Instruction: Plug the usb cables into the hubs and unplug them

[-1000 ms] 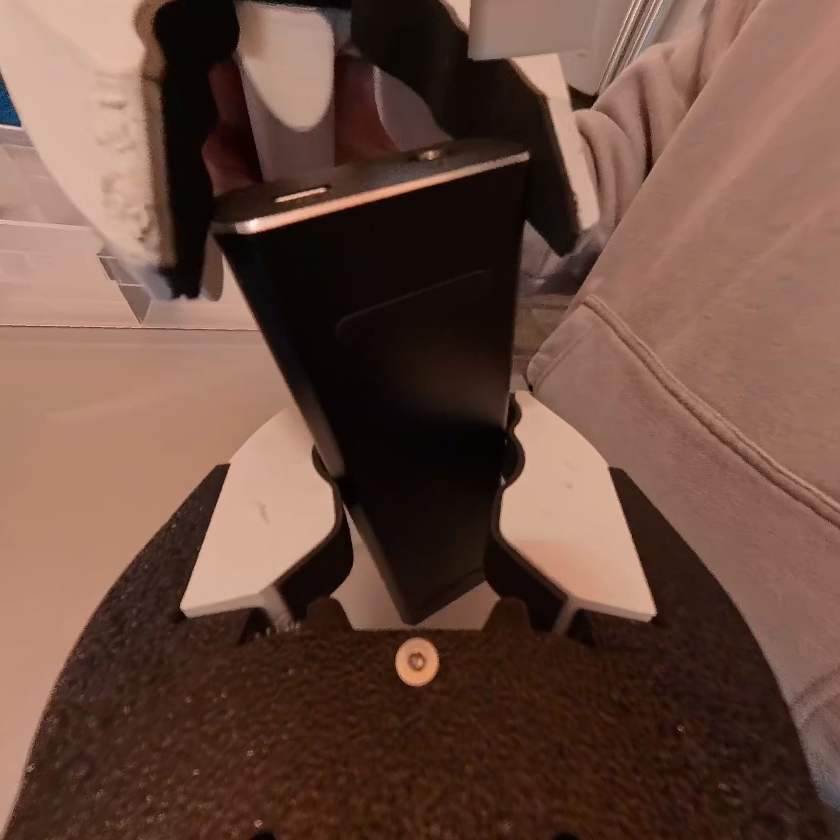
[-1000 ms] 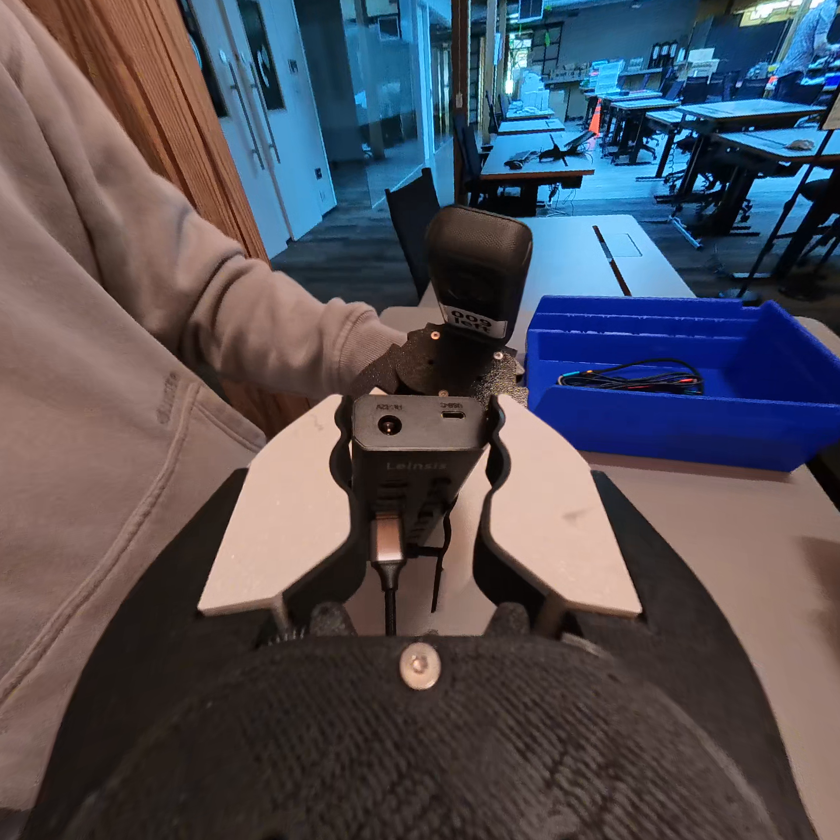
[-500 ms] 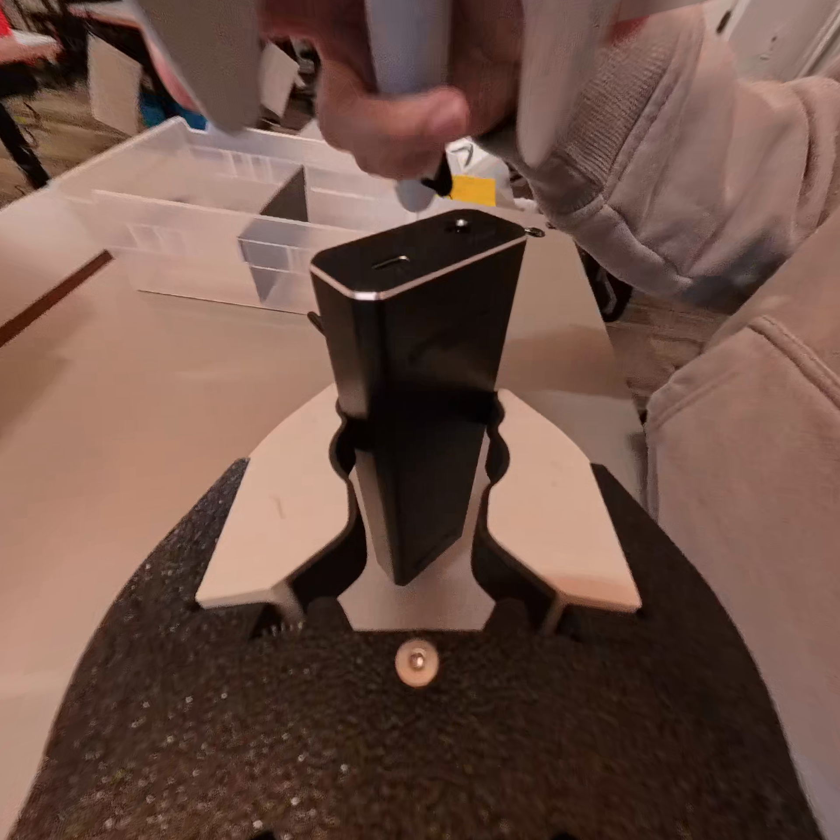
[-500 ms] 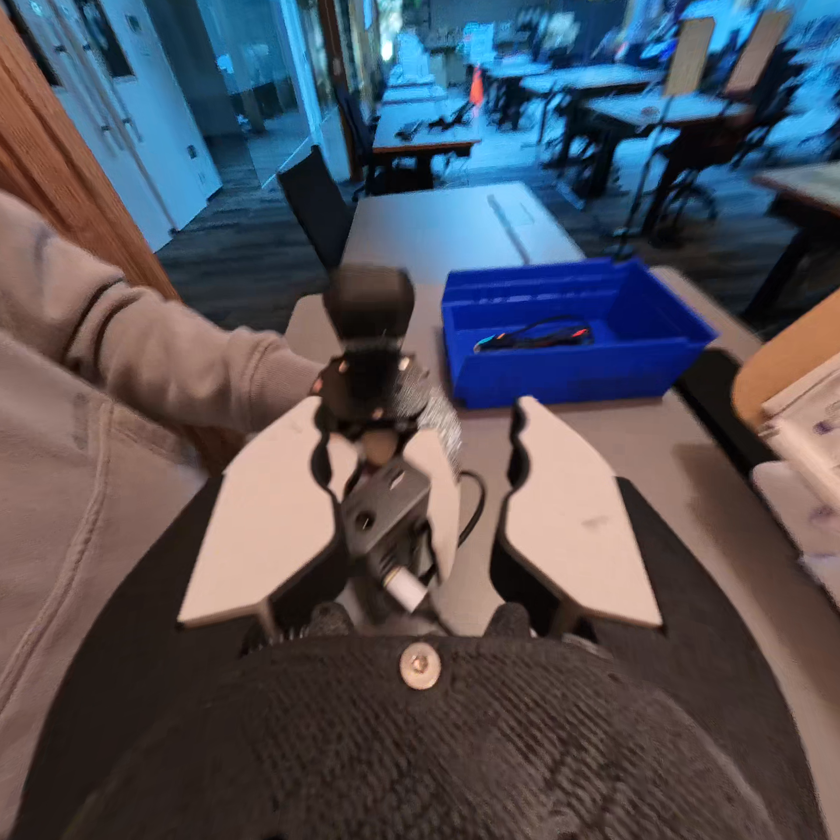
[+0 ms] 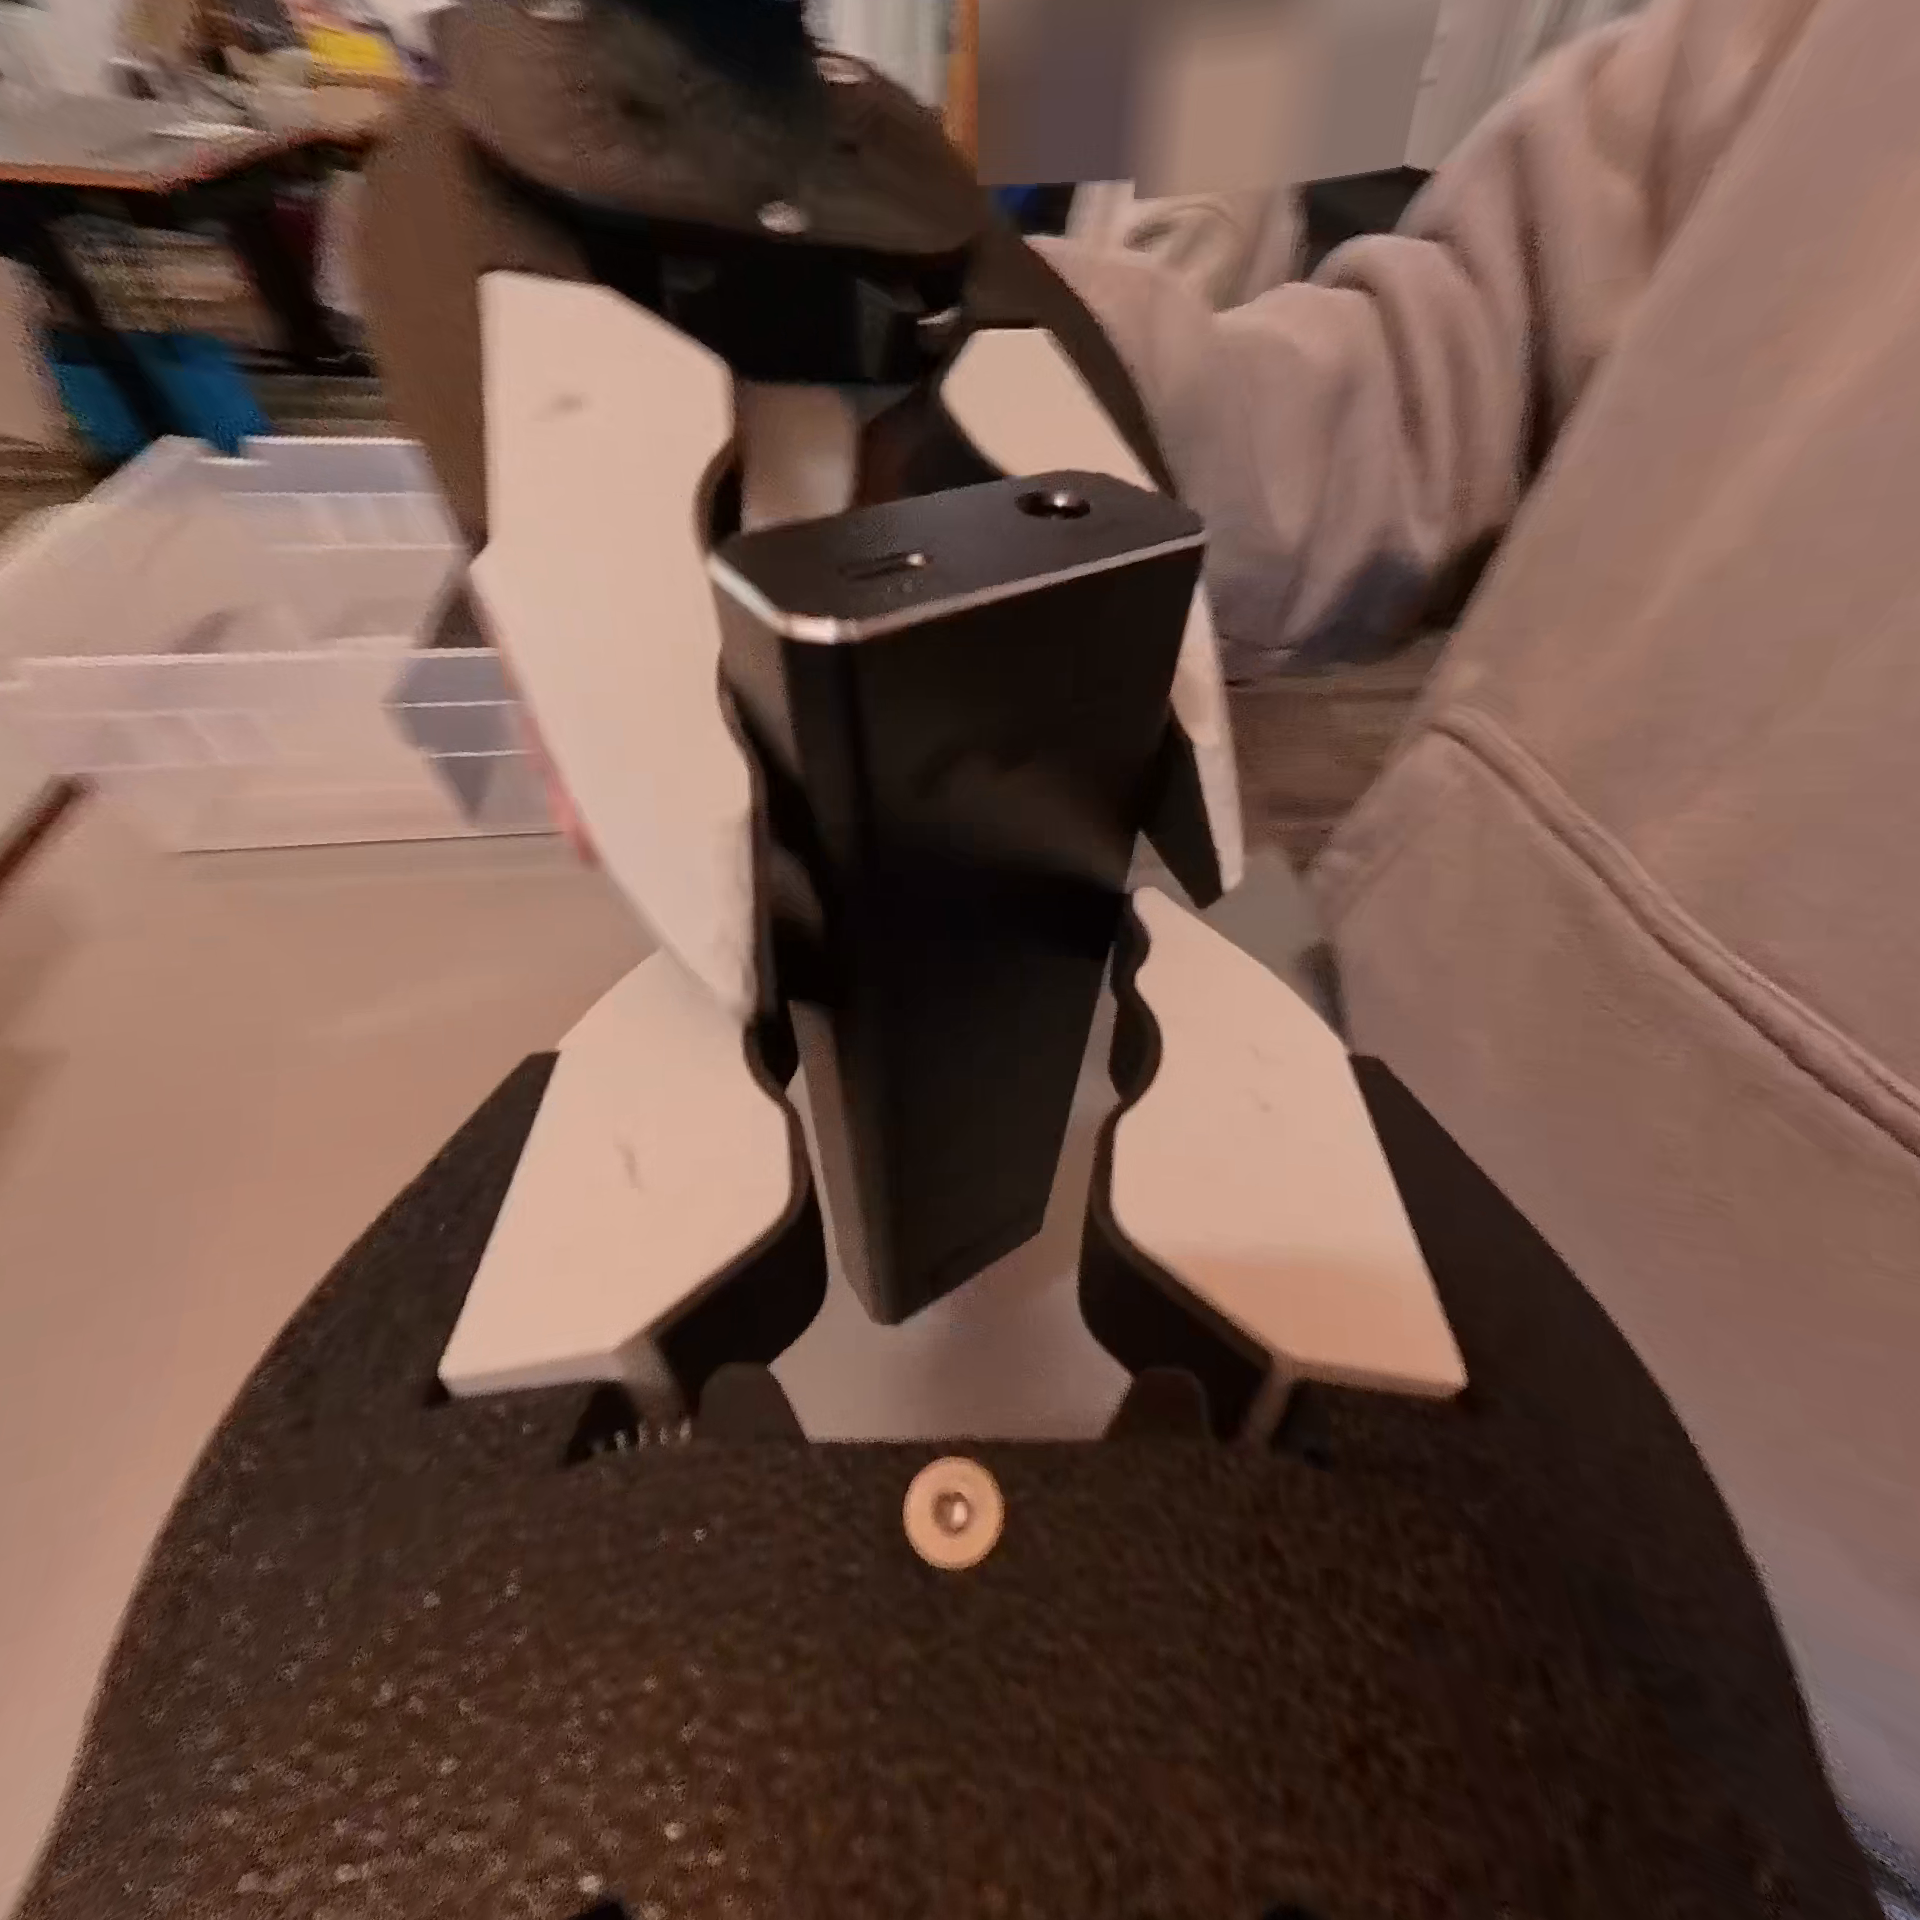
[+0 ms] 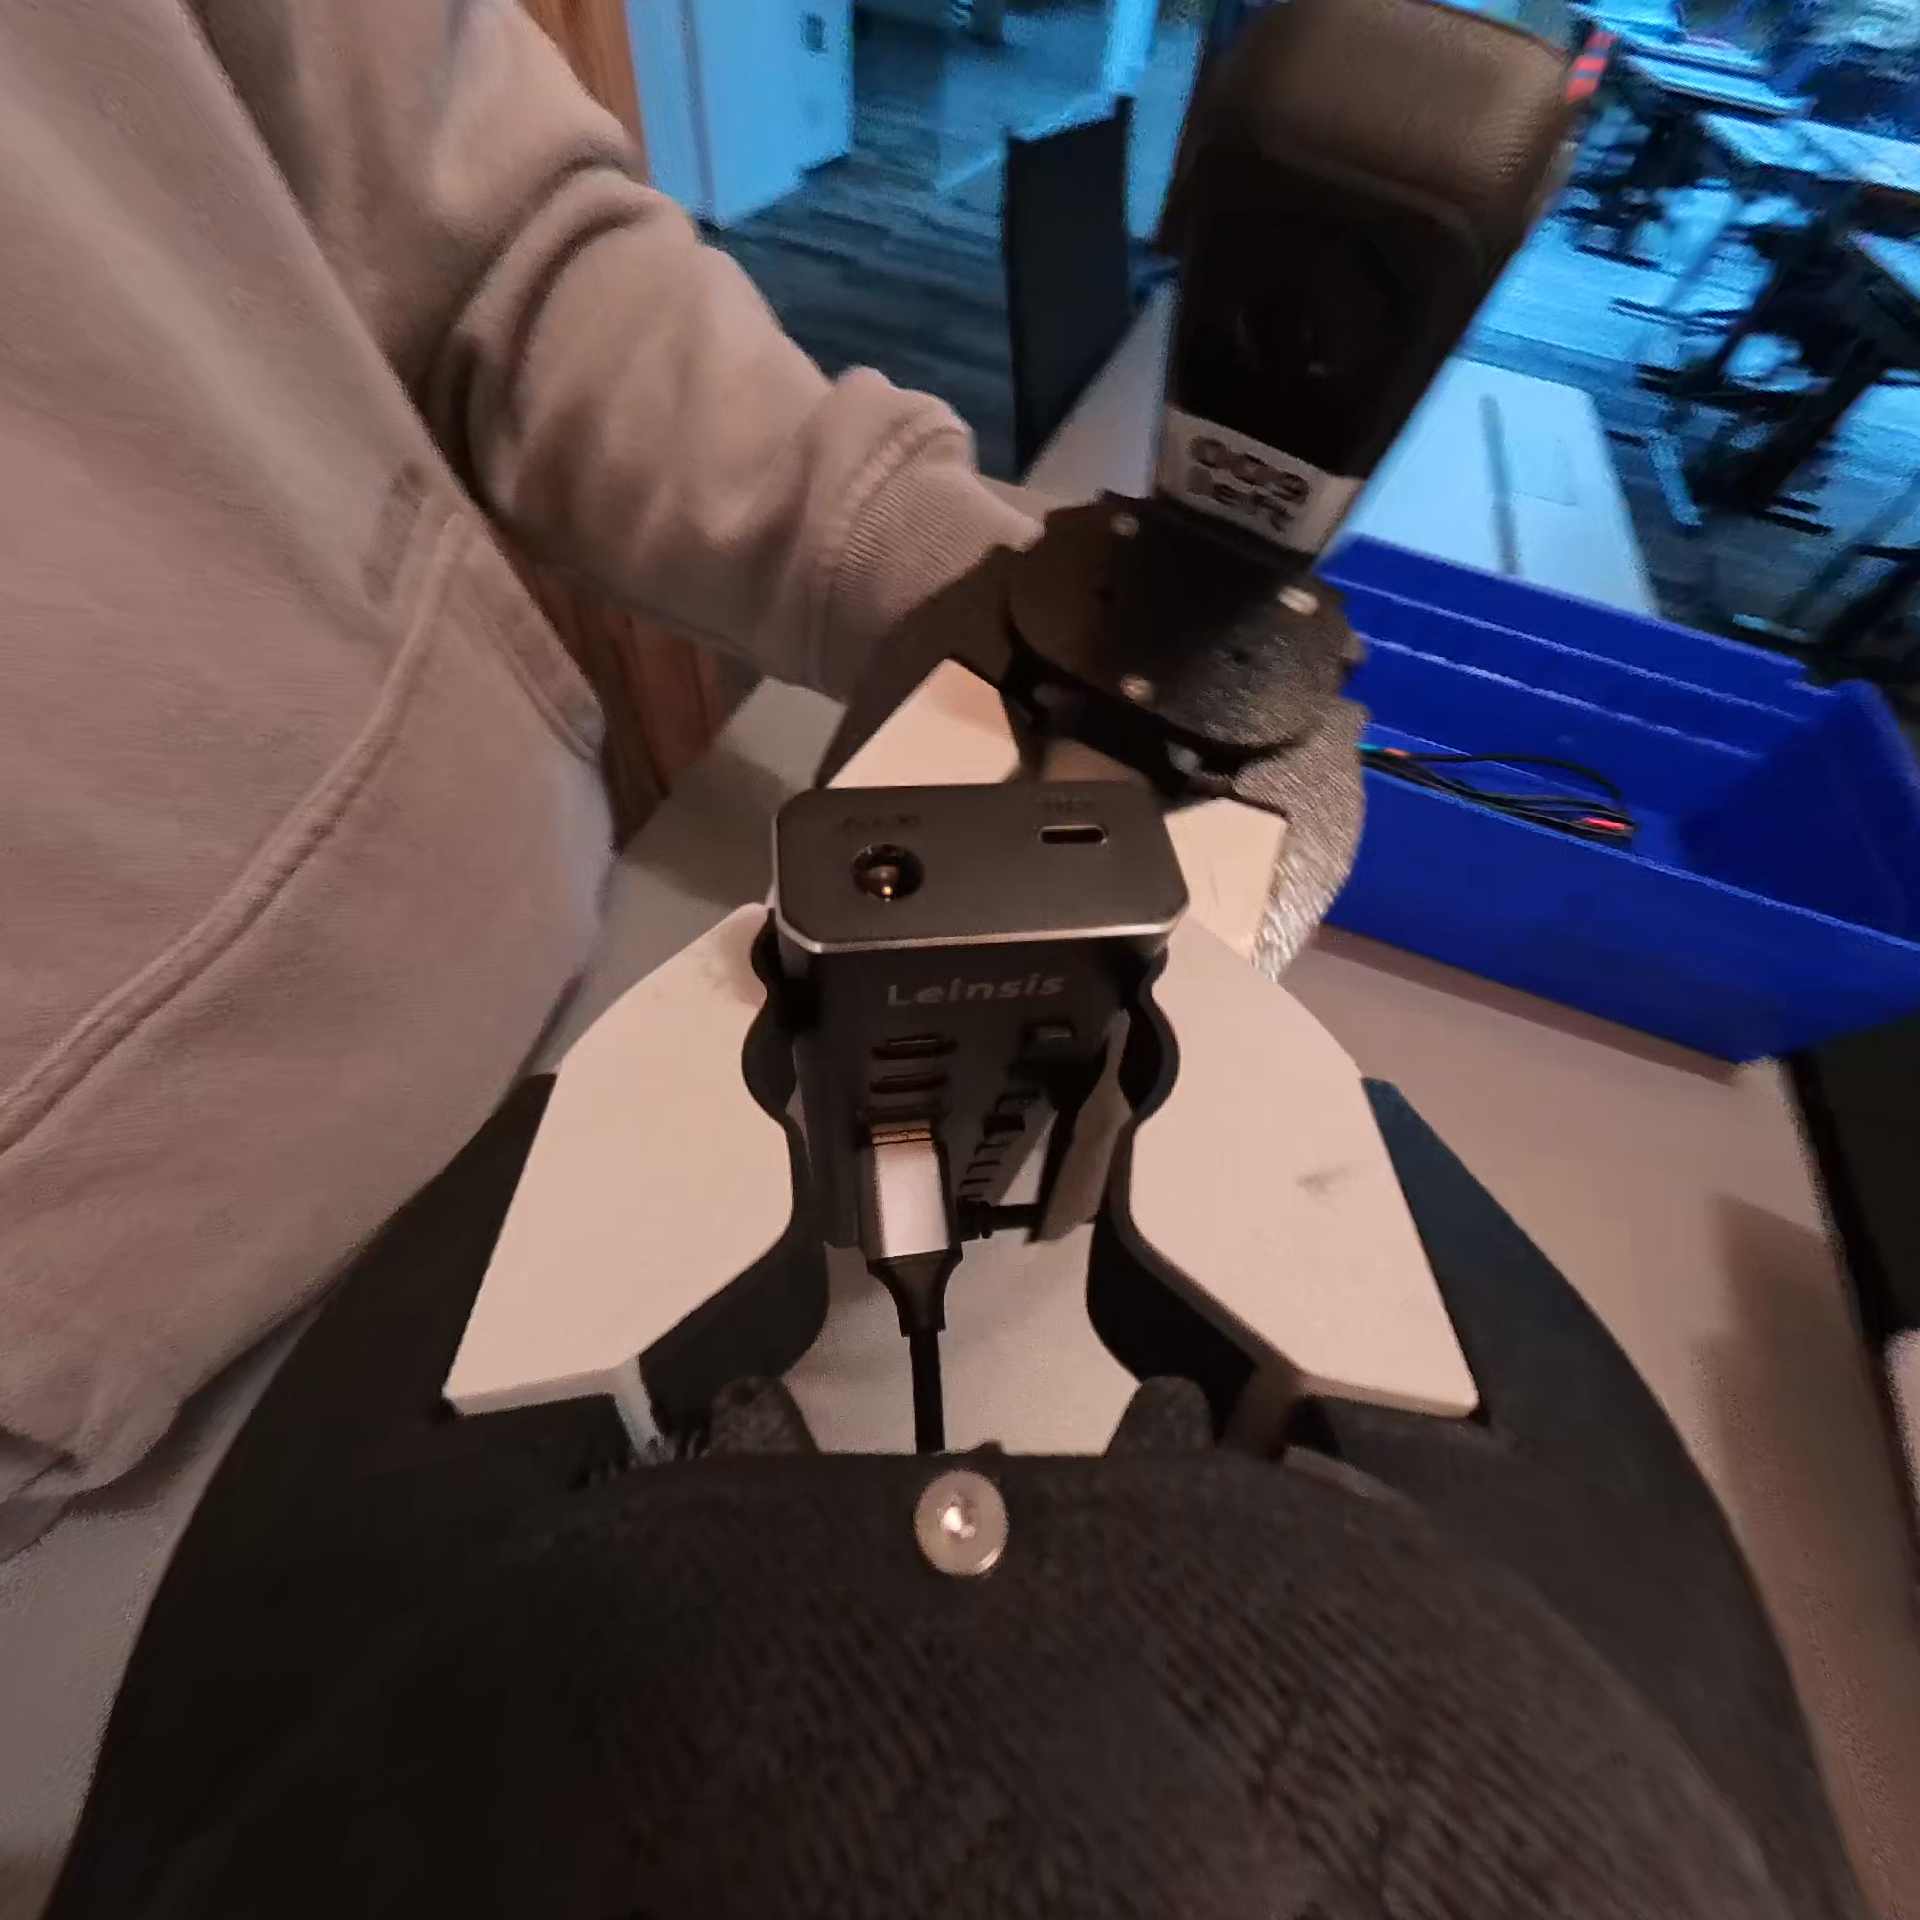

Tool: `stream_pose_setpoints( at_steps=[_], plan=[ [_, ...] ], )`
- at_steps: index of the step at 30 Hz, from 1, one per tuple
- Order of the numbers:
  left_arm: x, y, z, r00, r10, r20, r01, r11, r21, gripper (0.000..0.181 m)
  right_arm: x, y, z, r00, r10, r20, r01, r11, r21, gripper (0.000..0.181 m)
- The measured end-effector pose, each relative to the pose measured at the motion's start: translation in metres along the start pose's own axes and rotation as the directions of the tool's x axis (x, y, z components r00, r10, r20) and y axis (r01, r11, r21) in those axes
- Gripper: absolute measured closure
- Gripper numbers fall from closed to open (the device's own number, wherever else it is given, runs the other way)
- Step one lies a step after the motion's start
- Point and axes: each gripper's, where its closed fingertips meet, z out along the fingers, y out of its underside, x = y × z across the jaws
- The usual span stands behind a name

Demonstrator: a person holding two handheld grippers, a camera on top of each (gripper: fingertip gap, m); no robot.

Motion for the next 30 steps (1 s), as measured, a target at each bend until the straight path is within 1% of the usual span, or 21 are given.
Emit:
stream_pose_setpoints(
  at_steps=[1,2,3,5,6,8,10,12,15,17,19,20,21,22,23,24,26,27,28,29,30],
  plan=[
    [-0.011,-0.003,-0.005,0.996,-0.011,0.090,0.010,1.000,0.017,0.119,0.010,-0.001,-0.005,0.997,-0.004,-0.072,0.003,1.000,-0.015,0.119],
    [-0.018,-0.005,-0.010,0.988,-0.023,0.152,0.018,0.999,0.034,0.112,0.020,-0.003,-0.010,0.991,0.007,-0.137,-0.010,1.000,-0.023,0.120],
    [-0.020,-0.005,-0.013,0.982,-0.025,0.187,0.018,0.999,0.039,0.108,0.026,-0.004,-0.016,0.985,0.033,-0.170,-0.037,0.999,-0.025,0.119],
    [-0.025,-0.001,-0.015,0.966,-0.011,0.257,0.006,1.000,0.022,0.109,0.039,-0.010,-0.024,0.962,0.101,-0.254,-0.105,0.994,-0.002,0.119],
    [-0.025,0.002,-0.013,0.962,0.003,0.274,-0.003,1.000,-0.001,0.107,0.041,-0.012,-0.024,0.956,0.107,-0.274,-0.113,0.994,-0.004,0.119],
    [-0.029,0.002,-0.009,0.948,0.021,0.316,-0.015,1.000,-0.022,0.110,0.039,-0.011,-0.017,0.955,0.125,-0.270,-0.138,0.990,-0.030,0.119],
    [-0.029,0.000,-0.005,0.951,0.002,0.310,0.003,1.000,-0.014,0.116,0.038,-0.010,-0.008,0.955,0.135,-0.265,-0.151,0.988,-0.039,0.119],
    [-0.030,0.003,-0.002,0.950,-0.018,0.311,0.025,1.000,-0.017,0.114,0.036,-0.008,-0.002,0.956,0.126,-0.265,-0.141,0.989,-0.040,0.120],
    [-0.030,0.011,0.001,0.949,-0.025,0.314,0.041,0.998,-0.042,0.116,0.034,-0.002,-0.001,0.957,0.118,-0.267,-0.139,0.988,-0.061,0.120],
    [-0.030,0.019,0.003,0.952,-0.023,0.305,0.043,0.997,-0.058,0.117,0.033,0.005,0.001,0.955,0.097,-0.280,-0.130,0.986,-0.102,0.119],
    [-0.028,0.025,0.006,0.956,-0.028,0.291,0.042,0.998,-0.042,0.117,0.030,0.012,0.000,0.957,0.104,-0.270,-0.148,0.978,-0.149,0.120],
    [-0.028,0.026,0.006,0.956,-0.044,0.289,0.053,0.998,-0.023,0.117,0.030,0.011,-0.006,0.949,0.104,-0.299,-0.155,0.976,-0.153,0.118],
    [-0.029,0.027,0.003,0.953,-0.059,0.297,0.060,0.998,0.004,0.117,0.033,0.006,-0.016,0.927,0.102,-0.362,-0.159,0.979,-0.130,0.113],
    [-0.030,0.028,-0.001,0.950,-0.076,0.303,0.068,0.997,0.036,0.118,0.033,0.002,-0.027,0.905,0.125,-0.407,-0.176,0.980,-0.090,0.115],
    [-0.031,0.027,-0.006,0.946,-0.096,0.309,0.077,0.994,0.073,0.118,0.027,-0.001,-0.037,0.888,0.181,-0.422,-0.217,0.975,-0.039,0.115],
    [-0.033,0.025,-0.011,0.942,-0.115,0.316,0.083,0.990,0.113,0.118,0.021,0.001,-0.045,0.865,0.268,-0.424,-0.289,0.957,0.015,0.114],
    [-0.032,0.021,-0.019,0.942,-0.125,0.313,0.076,0.983,0.164,0.118,0.012,0.016,-0.054,0.784,0.453,-0.425,-0.463,0.882,0.088,0.113],
    [-0.033,0.021,-0.021,0.940,-0.114,0.322,0.064,0.985,0.160,0.118,0.011,0.027,-0.058,0.722,0.528,-0.448,-0.540,0.834,0.114,0.115],
    [-0.033,0.021,-0.022,0.939,-0.089,0.332,0.044,0.989,0.141,0.118,0.011,0.037,-0.060,0.653,0.599,-0.464,-0.612,0.778,0.143,0.121],
    [-0.032,0.022,-0.021,0.939,-0.056,0.338,0.016,0.993,0.120,0.118,0.009,0.044,-0.059,0.592,0.667,-0.453,-0.671,0.719,0.182,0.124],
    [-0.032,0.022,-0.021,0.938,-0.028,0.345,-0.008,0.995,0.104,0.118,0.006,0.045,-0.056,0.542,0.730,-0.416,-0.715,0.661,0.229,0.125]
  ],
)
